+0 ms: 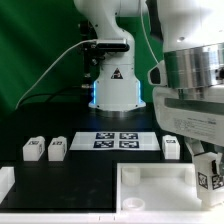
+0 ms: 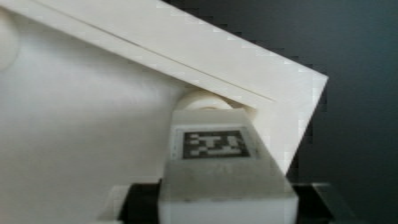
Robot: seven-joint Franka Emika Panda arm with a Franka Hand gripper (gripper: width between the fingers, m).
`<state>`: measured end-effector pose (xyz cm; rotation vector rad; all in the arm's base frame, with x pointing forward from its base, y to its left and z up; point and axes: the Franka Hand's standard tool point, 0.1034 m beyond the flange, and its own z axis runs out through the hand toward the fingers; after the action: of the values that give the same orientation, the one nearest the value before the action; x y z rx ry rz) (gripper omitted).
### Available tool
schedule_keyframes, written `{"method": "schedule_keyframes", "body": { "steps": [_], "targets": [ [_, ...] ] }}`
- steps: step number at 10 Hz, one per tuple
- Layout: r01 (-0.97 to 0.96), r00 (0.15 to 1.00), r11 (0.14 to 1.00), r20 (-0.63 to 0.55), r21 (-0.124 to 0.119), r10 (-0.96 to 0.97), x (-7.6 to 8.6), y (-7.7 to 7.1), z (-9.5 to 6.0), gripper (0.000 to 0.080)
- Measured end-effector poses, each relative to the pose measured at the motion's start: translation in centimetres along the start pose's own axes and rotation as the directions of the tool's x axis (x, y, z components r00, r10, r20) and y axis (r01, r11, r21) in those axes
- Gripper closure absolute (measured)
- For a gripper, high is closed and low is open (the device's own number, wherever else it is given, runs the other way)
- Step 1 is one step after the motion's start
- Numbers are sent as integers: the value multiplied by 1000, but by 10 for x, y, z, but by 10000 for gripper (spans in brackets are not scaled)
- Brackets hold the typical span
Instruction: Assemble one leg
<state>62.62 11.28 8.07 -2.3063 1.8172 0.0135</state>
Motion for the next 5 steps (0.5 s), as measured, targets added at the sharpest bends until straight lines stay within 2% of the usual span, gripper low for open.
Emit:
{"method": "schedule_keyframes", "body": {
  "steps": [1, 4, 5],
  "targets": [
    [-80, 997, 997, 2, 0, 80, 0, 0, 0, 506],
    [-59, 998, 998, 2, -1, 59, -1, 0, 0, 506],
    [-20, 1000, 1000, 3, 0, 20, -1, 0, 0, 322]
  ]
}}
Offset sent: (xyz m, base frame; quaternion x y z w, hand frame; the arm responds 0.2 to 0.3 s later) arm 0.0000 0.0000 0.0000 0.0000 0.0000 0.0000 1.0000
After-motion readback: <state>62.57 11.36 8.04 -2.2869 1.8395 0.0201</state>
